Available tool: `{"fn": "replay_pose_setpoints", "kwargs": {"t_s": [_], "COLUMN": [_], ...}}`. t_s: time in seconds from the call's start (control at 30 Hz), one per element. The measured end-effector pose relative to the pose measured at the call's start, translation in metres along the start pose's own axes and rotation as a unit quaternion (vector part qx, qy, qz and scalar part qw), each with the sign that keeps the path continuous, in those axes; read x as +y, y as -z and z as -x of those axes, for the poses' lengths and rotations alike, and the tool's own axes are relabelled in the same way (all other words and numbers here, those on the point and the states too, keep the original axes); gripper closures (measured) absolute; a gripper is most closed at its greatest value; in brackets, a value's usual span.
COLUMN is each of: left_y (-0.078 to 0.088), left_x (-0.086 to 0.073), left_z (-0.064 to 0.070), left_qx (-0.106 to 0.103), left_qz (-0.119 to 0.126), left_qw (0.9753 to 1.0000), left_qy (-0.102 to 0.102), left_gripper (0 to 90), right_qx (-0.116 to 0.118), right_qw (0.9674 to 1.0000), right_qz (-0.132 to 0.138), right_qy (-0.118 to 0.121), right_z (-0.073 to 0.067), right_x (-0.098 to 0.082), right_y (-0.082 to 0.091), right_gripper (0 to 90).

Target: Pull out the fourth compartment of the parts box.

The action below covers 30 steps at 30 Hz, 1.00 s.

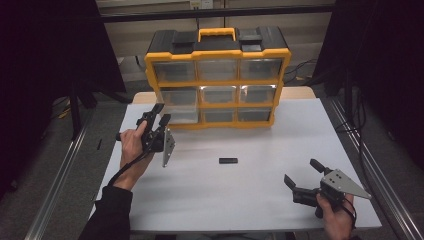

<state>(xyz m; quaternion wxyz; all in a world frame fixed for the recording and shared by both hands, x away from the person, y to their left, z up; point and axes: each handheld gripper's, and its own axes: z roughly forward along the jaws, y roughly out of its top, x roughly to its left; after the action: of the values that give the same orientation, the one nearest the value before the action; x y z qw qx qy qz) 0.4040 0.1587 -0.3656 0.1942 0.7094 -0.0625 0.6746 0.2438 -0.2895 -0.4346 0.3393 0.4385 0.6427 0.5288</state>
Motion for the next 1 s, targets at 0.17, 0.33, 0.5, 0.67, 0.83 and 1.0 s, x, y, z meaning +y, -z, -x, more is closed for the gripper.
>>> {"fn": "replay_pose_setpoints", "kwargs": {"t_s": [0.17,0.33,0.5,0.67,0.83,1.0], "left_y": [-0.001,-0.002,-0.003,-0.003,-0.004,-0.005], "left_x": [0.002,-0.001,-0.004,-0.004,-0.004,-0.008], "left_z": [-0.001,-0.003,-0.004,-0.005,-0.006,-0.011], "left_qx": [-0.007,-0.018,-0.016,-0.019,-0.027,-0.028], "left_qz": [0.016,0.012,0.001,0.007,0.007,0.006], "left_qw": [0.9995,0.997,0.9954,0.9927,0.9862,0.9675], "left_qy": [0.027,0.075,0.095,0.119,0.163,0.251], "left_gripper": [33.5,18.1,10.7,9.9,9.3,6.1], "right_qx": [0.0,0.0,0.001,0.001,0.001,0.002], "right_qw": [1.0,1.0,1.0,1.0,1.0,1.0], "right_qz": [0.0,0.0,0.0,0.0,0.0,0.0], "right_qy": [0.0,0.001,0.001,0.001,0.001,0.001], "right_z": [0.0,0.0,0.0,0.0,0.0,0.0], "right_x": [0.0,0.0,0.0,0.0,0.0,0.0], "right_y": [0.0,0.0,0.0,0.0,0.0,0.0], "right_gripper": [0.3,0.4,0.4,0.4,0.4,0.4]}}
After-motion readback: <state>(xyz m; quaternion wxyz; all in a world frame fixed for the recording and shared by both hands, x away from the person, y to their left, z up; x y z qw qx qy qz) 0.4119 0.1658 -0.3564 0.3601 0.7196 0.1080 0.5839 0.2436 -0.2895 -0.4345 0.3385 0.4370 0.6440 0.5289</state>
